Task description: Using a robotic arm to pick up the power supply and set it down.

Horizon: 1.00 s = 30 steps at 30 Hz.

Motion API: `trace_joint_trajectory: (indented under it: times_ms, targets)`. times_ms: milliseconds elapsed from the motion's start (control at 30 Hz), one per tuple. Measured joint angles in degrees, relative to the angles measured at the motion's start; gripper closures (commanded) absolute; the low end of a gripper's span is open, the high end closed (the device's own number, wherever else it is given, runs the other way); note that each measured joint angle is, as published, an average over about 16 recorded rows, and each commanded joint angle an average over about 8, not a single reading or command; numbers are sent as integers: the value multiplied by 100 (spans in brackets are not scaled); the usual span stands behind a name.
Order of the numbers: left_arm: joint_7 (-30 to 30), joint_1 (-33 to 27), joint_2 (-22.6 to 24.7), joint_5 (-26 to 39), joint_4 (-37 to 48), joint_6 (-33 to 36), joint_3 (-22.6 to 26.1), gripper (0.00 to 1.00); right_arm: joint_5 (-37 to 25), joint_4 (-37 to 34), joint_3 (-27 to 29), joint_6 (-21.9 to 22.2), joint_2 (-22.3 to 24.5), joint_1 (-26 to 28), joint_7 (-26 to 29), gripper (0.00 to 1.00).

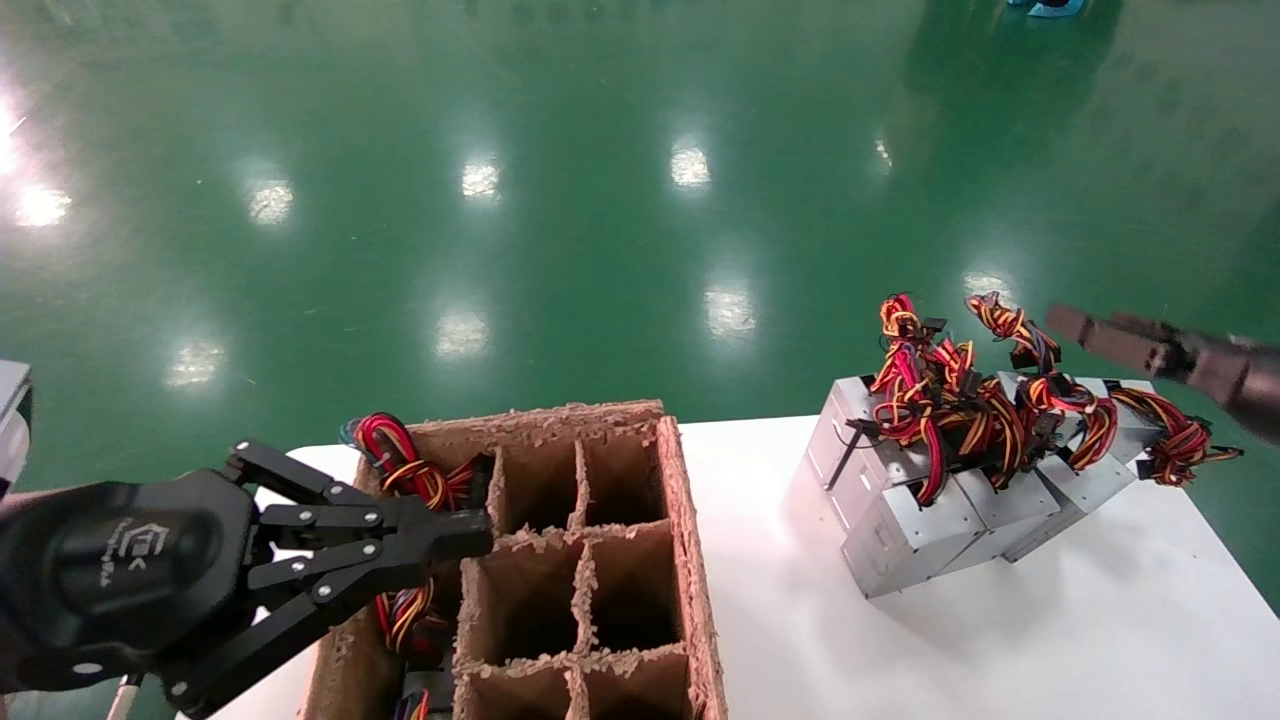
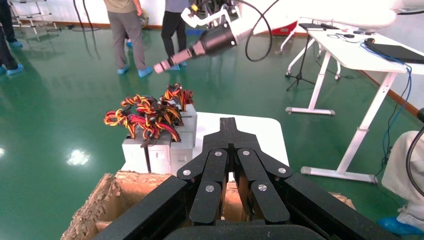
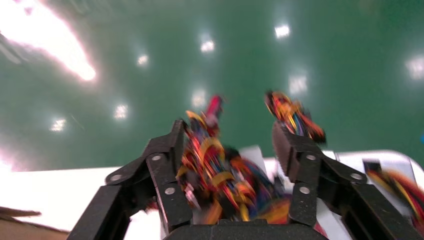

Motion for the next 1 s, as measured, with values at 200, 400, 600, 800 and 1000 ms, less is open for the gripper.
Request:
trace_joint_trajectory:
  times_ms: [200,400,600,800,1000]
  targets:
    - [0,0,0,0,0,0,0,100,274,136,170,-121,-91,28,-313,0]
    - [0,0,0,0,0,0,0,100,555,216,296,-472,-177,32,-714,0]
    - [0,0,0,0,0,0,0,100,776,260,360,-944,-247,24,-1118,0]
    - [0,0,0,0,0,0,0,100,1035,302,442,-1459,-326,13,-1552,0]
    - [0,0,0,0,0,0,0,100,1293,344,523,-1972,-405,3,-1984,0]
